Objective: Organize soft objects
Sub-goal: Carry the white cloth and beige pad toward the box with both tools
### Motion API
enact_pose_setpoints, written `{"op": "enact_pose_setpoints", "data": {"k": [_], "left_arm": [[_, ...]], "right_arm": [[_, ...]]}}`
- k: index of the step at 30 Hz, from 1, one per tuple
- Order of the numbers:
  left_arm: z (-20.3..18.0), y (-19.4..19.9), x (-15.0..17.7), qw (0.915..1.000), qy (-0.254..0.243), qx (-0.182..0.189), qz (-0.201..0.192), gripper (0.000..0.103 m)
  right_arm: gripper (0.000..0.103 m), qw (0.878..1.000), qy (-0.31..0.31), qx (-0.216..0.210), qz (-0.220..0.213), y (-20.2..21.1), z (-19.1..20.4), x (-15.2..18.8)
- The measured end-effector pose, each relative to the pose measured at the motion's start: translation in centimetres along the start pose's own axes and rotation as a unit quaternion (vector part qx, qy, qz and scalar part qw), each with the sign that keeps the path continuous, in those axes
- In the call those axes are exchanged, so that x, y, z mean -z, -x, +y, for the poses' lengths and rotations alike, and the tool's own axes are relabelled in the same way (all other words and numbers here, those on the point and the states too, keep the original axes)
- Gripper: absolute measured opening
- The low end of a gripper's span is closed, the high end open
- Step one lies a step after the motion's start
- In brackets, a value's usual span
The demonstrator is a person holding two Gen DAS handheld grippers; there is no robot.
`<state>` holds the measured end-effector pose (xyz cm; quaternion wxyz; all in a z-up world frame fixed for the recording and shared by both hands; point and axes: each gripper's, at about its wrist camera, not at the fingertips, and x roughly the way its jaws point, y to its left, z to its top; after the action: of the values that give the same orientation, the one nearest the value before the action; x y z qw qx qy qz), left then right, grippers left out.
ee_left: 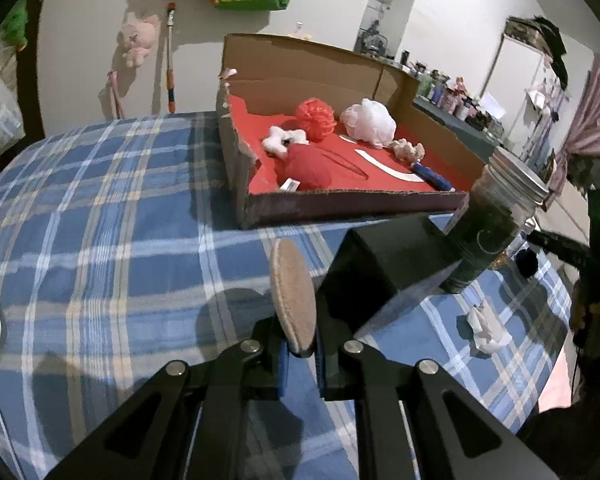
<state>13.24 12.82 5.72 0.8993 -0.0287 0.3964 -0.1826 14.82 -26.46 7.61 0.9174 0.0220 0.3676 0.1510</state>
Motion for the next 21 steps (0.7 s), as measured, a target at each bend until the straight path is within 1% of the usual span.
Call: {"op": "enact_pose_setpoints", "data": {"k": [2,9,13,15,18,21], "left_arm": [[0.1,-0.1,-0.6,0.9999,-0.008,0.008,0.001,0.010],[0.2,-0.6,-2.5,0.9991,-0.036,0.020,0.010,0.010],[0.3,-0.8,-4.0,0.9984,-0.053,0.019,0.012,0.010],[0.2,-0.8,-4.8,0.9980,-0.059,0.020,0.011,0.010],[0.0,-0.8,-6.1,0.9973,-0.068,0.026,0.011,0.010],[-0.8,-1.1,-7.6,0.9961,-0.077,0.040,0.013,0.010]], "right_arm": [[0.021,1.000,0.005,-0.005,0.005,-0.4,-0.5,-0.6],[0.021,0.999,0.021,-0.032,0.018,-1.4,-1.2,-2.6],[0.021,0.998,0.040,-0.037,0.025,-2.1,-1.3,-3.7],[0.021,0.997,0.046,-0.046,0.029,-2.4,-1.4,-4.3],[0.021,0.997,0.057,-0.051,0.032,-2.8,-1.5,-5.2],[0.021,0.995,0.064,-0.067,0.033,-3.0,-1.3,-6.2]]}}
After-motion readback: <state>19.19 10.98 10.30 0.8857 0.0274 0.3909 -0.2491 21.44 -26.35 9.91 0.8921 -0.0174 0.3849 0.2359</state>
